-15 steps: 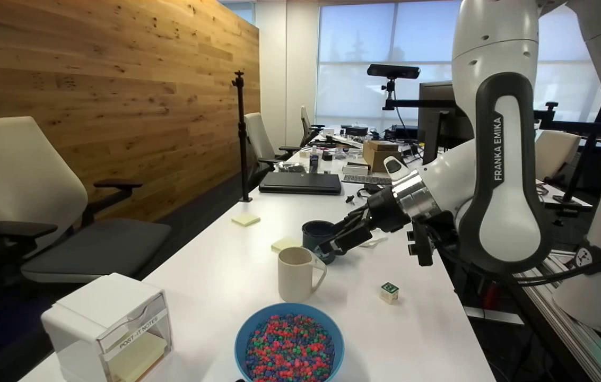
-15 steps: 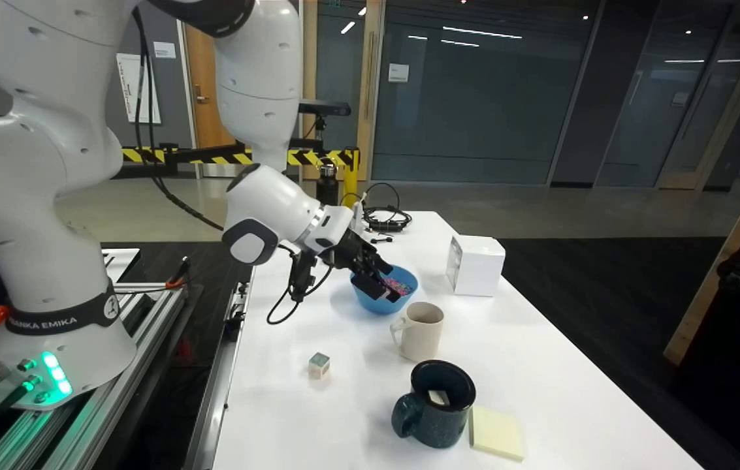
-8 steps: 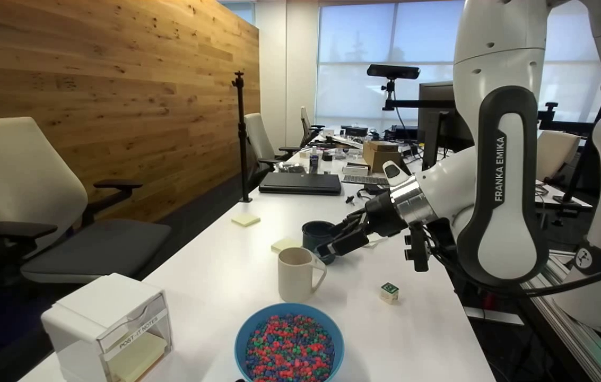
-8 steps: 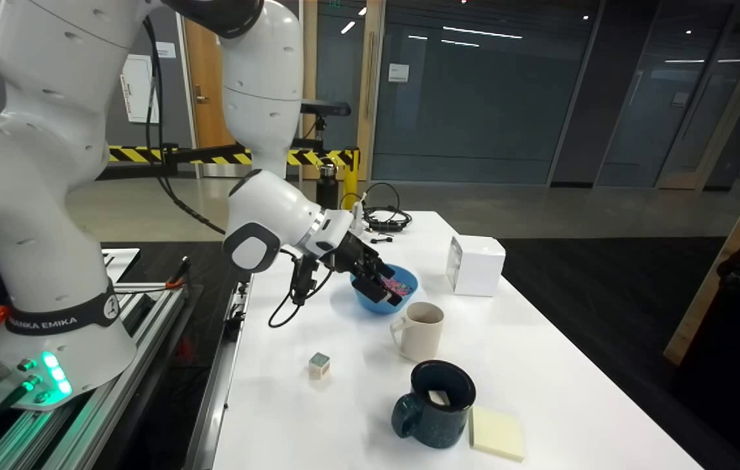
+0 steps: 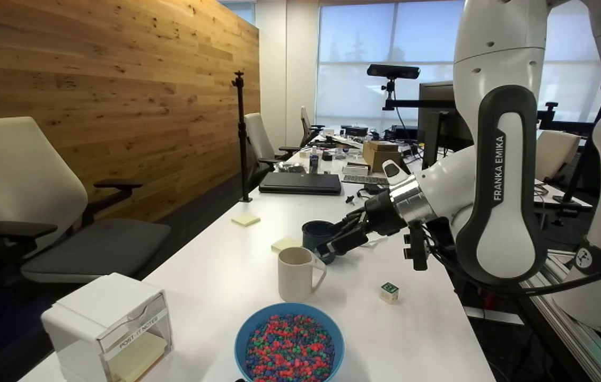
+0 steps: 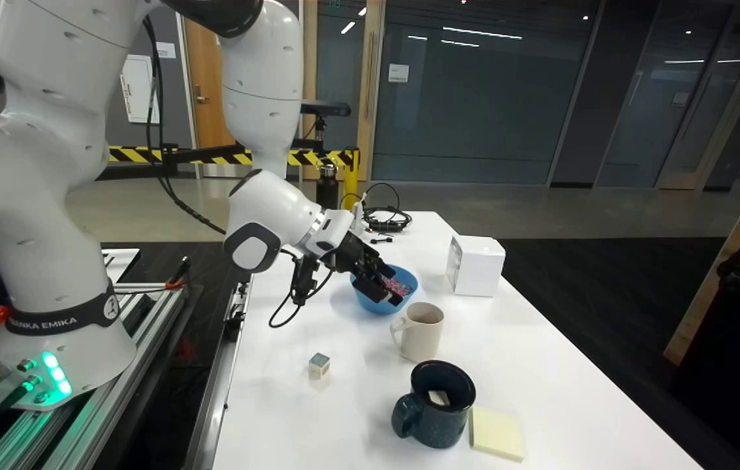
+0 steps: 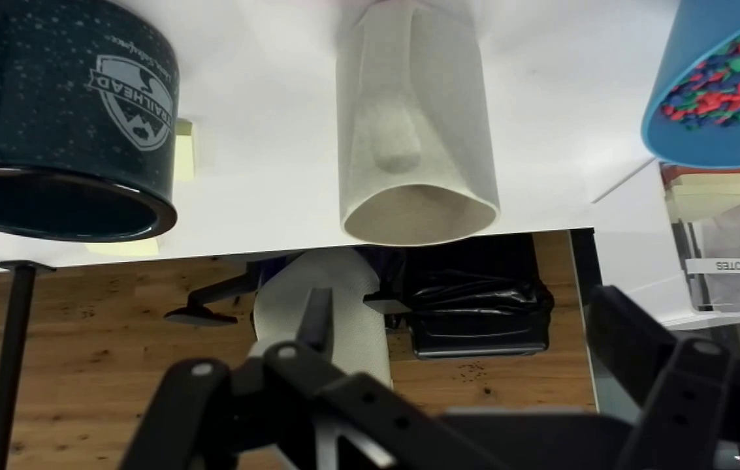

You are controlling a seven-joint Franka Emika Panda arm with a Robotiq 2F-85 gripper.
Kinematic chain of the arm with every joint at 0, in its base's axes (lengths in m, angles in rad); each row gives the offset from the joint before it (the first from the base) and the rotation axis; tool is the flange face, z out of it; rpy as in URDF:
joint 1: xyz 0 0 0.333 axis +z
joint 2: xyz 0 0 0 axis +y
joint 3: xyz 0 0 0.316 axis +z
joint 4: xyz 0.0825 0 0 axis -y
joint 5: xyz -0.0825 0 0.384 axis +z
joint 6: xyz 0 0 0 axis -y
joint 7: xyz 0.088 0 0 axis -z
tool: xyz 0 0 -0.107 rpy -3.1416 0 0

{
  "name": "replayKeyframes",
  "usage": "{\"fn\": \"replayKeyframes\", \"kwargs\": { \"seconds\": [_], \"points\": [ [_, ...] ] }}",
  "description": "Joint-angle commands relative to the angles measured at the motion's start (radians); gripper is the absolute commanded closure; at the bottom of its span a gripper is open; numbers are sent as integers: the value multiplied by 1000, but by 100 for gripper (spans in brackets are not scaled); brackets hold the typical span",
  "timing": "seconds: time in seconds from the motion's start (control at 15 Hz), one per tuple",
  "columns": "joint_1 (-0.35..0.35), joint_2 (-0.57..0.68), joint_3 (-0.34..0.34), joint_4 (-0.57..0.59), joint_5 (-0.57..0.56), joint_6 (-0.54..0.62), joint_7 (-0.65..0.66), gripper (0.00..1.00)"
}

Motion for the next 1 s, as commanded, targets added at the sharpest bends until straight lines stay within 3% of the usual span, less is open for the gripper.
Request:
{"fn": "replayKeyframes", "kwargs": {
  "seconds": [0.0, 0.47, 0.93],
  "points": [
    [78, -14, -81, -5, -17, -13, 44, 0],
    [137, 52, -143, 14, -23, 24, 62, 0],
    [211, 144, -143, 44, 4, 39, 97, 0]
  ]
}}
